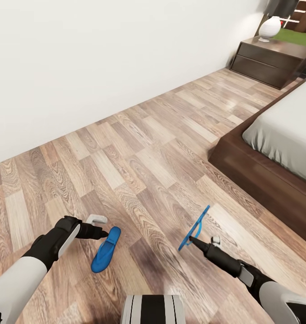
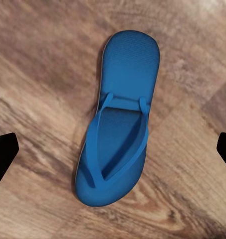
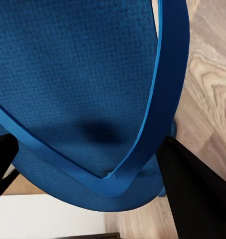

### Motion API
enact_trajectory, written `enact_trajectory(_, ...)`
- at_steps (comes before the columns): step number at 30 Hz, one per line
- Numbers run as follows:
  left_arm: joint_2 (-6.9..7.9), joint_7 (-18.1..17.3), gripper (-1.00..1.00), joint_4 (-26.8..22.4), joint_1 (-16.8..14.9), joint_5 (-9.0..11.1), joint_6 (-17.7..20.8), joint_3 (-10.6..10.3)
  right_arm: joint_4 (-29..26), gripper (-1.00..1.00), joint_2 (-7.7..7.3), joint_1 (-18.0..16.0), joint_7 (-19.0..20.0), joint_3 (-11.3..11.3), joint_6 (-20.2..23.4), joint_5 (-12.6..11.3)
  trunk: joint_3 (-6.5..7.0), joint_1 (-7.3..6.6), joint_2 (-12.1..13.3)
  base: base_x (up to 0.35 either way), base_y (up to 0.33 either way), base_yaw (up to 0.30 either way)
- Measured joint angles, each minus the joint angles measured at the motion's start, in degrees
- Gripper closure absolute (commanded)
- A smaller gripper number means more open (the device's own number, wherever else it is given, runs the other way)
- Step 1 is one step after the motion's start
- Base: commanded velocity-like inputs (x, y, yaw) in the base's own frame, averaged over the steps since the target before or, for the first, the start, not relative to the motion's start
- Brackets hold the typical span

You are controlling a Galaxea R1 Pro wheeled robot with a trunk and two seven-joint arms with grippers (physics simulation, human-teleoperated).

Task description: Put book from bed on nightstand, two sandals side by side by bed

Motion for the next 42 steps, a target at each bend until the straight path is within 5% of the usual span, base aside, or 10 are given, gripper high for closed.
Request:
enact_trajectory(8,0.00,0.0,-1.00,-0.1,0.0,0.0,0.0,0.0,-12.4,1.00,0.18,6.1,0.4,-0.3,0.1,0.3,0.00,0.00,0.0,0.000,0.000,0.000)
enact_trajectory(14,-0.05,0.0,-1.00,-0.1,0.0,0.0,0.0,0.0,-16.4,1.00,0.18,8.7,0.4,-0.3,2.8,0.3,0.00,0.00,0.0,0.000,0.000,0.000)
enact_trajectory(25,-0.08,0.0,-1.00,-0.2,0.0,0.0,0.0,0.0,-17.3,1.00,0.20,9.3,0.3,-0.4,3.8,0.2,0.00,0.00,0.0,0.000,0.000,0.000)
enact_trajectory(42,-0.09,0.1,-1.00,-0.1,0.0,0.0,0.0,-0.1,-17.3,1.00,0.20,9.3,0.3,-0.3,3.8,0.3,-3.76,0.44,-0.2,0.000,0.000,0.000)
